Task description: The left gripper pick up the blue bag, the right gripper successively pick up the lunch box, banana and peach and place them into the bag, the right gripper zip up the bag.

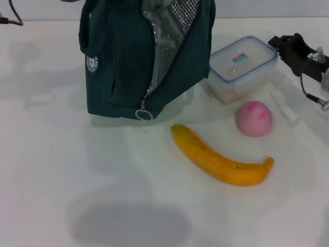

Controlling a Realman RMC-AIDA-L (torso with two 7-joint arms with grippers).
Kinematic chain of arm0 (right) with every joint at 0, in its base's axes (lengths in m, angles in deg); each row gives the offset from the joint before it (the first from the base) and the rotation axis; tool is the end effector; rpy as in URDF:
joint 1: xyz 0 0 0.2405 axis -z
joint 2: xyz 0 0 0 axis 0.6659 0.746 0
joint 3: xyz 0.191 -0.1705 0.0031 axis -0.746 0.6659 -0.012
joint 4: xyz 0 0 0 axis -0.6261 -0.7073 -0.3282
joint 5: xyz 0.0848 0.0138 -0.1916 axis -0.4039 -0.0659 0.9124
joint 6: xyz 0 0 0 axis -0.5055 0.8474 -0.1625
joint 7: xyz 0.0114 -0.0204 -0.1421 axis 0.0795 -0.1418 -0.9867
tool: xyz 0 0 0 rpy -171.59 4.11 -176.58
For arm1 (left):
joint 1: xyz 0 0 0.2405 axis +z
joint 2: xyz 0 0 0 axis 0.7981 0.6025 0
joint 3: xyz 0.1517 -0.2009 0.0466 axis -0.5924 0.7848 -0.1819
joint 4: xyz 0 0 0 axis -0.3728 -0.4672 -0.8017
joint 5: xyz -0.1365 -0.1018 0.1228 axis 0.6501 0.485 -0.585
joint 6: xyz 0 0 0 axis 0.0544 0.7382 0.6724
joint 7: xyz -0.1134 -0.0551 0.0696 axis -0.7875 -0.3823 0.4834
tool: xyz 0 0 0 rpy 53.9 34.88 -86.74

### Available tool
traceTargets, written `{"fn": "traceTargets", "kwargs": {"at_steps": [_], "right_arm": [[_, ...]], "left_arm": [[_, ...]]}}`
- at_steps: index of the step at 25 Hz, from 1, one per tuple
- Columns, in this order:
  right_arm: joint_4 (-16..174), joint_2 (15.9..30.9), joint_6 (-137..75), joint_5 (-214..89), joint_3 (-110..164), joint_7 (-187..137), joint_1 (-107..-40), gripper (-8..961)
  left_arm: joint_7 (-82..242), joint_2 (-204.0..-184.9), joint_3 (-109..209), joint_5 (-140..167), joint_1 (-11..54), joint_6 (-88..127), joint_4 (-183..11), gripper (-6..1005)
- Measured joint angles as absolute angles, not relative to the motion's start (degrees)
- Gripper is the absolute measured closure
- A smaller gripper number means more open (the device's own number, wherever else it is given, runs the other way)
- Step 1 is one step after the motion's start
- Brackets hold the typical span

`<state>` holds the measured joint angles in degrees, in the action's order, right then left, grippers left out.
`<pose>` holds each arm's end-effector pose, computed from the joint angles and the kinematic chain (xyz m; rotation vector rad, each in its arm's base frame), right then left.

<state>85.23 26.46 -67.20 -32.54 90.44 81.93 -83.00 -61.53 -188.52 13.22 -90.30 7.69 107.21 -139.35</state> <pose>0.2734 0.4248 -0.0242 -1.5109 1.8336 1.1833 -0.1527 0.4095 0.1122 -2.5895 -1.3503 -0.6712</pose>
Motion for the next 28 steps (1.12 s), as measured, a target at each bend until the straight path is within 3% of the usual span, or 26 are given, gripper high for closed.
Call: {"fn": "traceTargets", "kwargs": {"at_steps": [10,28], "right_arm": [[85.4,26.66,-69.6,-33.0,90.1,79.7,-81.9,858],[84.7,26.89,-81.2,-45.3,89.8,75.2,-76.4,863]], "left_arm": [[-61.5,-188.49,13.2,-90.3,8.0,107.2,-139.3,933],[-60.8,-188.44,13.3,-90.3,9.2,107.1,-139.0,931]]}}
